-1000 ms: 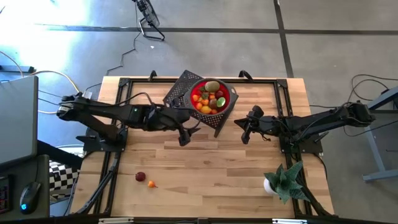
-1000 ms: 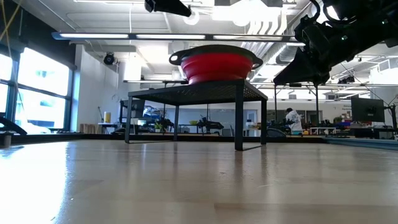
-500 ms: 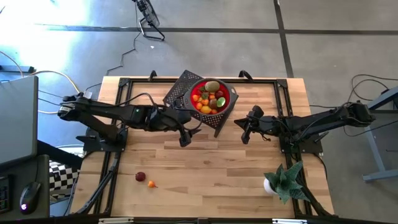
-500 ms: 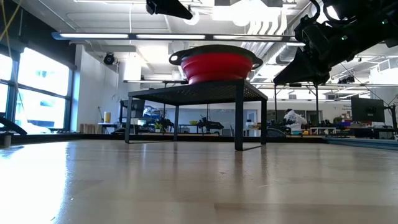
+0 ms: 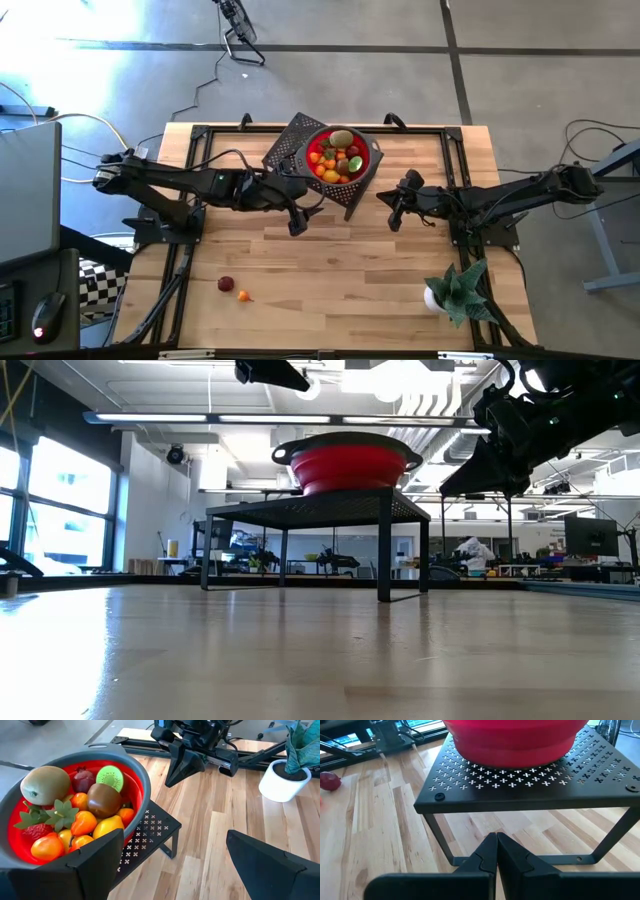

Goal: Pick & Place Fruit
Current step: Put the pomegranate into the strainer bowl on the shelf

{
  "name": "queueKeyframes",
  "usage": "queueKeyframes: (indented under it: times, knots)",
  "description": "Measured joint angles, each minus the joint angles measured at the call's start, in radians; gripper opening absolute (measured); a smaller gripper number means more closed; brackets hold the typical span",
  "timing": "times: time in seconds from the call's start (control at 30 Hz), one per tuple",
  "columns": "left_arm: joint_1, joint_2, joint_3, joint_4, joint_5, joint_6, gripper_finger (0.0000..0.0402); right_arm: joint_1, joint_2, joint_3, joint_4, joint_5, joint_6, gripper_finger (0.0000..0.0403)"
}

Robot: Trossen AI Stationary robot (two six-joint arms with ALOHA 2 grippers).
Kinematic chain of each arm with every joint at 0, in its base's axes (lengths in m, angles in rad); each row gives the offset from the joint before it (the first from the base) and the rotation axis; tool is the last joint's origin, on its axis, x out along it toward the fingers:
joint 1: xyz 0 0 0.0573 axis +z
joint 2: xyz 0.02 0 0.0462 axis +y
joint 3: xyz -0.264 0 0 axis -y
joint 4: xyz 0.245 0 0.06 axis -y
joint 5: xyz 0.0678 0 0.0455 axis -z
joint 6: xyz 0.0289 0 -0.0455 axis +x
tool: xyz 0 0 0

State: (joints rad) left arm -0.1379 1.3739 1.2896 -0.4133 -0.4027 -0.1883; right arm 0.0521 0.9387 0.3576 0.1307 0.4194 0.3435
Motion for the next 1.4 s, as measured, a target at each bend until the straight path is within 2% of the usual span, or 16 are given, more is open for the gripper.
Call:
queueKeyframes:
  times: [0.37,0.63,1.4]
  knots:
    - [0.0,0.0,0.0,0.012,0.0,-0.003,0.0347,0.0,0.0,0.0,0.0,0.0,0.0,0.0002]
    - [0.0,0.001,0.0,0.024,0.019,-0.22,0.0347,0.0,0.0,0.0,0.0,0.0,0.0,0.0002]
    - [0.0,0.001,0.0,0.022,0.018,-0.247,0.0347,0.0,0.0,0.0,0.0,0.0,0.0,0.0002]
